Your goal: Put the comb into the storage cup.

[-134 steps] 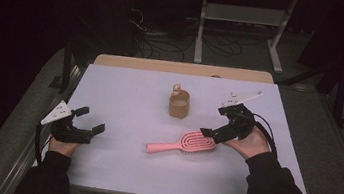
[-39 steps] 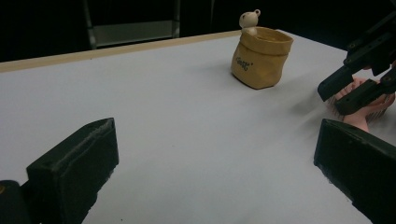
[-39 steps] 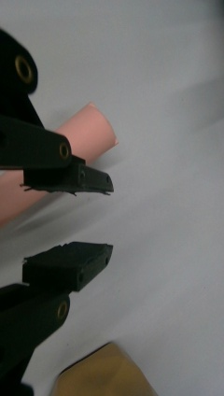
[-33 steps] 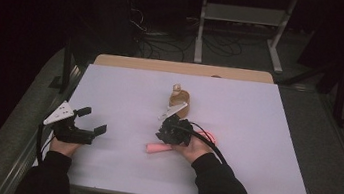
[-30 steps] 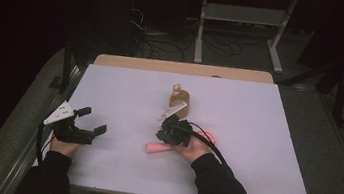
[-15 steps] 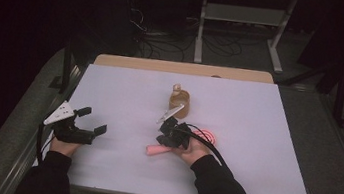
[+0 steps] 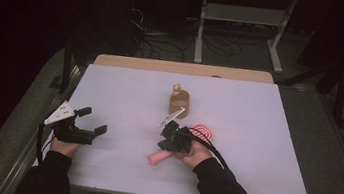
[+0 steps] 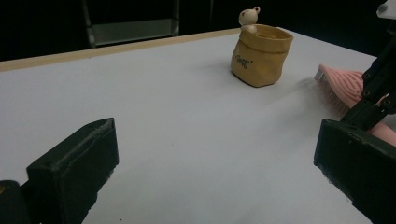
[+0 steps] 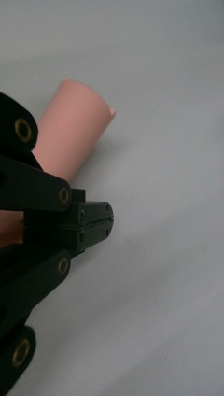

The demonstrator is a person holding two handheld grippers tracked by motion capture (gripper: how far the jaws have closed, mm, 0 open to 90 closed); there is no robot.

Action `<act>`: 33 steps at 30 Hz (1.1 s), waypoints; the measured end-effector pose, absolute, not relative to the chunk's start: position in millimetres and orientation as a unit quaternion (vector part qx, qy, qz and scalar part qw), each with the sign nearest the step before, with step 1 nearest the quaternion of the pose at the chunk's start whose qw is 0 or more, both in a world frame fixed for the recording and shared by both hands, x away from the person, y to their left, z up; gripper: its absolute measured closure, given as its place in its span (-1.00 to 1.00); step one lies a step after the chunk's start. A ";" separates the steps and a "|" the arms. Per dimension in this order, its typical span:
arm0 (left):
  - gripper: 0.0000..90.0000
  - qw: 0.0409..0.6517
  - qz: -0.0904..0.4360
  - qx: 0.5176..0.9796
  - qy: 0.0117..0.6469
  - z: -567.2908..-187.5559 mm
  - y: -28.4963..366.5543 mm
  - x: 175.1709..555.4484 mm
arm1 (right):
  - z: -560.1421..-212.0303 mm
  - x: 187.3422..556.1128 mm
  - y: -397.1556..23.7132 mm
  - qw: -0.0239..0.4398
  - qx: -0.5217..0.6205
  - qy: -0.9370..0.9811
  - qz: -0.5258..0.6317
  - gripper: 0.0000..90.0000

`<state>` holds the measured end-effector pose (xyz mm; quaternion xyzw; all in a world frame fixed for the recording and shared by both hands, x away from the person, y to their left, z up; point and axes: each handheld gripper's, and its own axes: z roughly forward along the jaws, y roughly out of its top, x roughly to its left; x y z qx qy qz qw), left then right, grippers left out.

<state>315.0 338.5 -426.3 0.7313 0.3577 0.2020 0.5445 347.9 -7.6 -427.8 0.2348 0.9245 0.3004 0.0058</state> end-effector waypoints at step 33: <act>-1.00 0.543 0.202 0.733 0.358 -426.6 337.9 315.1 | -432.1 327.1 -27.2 -0.005 0.217 0.935 0.280 0.97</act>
